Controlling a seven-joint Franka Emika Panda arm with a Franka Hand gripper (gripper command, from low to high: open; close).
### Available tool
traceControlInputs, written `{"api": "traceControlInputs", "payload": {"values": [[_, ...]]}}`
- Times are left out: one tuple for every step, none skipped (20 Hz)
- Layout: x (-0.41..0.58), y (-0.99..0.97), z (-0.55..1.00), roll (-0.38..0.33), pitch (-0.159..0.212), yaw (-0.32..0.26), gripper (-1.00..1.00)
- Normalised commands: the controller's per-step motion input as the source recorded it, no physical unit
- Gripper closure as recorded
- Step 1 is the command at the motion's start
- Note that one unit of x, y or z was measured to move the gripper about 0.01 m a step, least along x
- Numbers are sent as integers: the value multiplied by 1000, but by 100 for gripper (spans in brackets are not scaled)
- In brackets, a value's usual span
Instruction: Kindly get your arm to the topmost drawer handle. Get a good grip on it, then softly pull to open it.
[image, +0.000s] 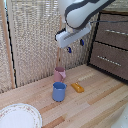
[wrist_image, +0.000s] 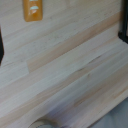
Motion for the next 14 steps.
{"api": "traceControlInputs", "payload": {"values": [[-31,-97,-71,-365,-4,191,-100],[-23,-97,-71,-365,-7,190,-100],[-20,-97,-74,-365,-15,189,-100],[0,-97,-83,-363,-42,189,-100],[0,-89,-66,-346,-92,184,-100],[20,-63,0,-310,-116,181,-100],[111,-29,137,-244,-117,186,-100],[100,-31,271,-197,-128,199,-100],[129,-29,389,-160,-134,205,-100],[149,-23,411,-152,-134,206,-100],[143,-26,411,-150,-134,207,-100],[146,-26,411,-152,-134,205,-100],[163,-31,377,-168,-126,191,-100],[214,-49,349,-183,-116,169,-100]]}}
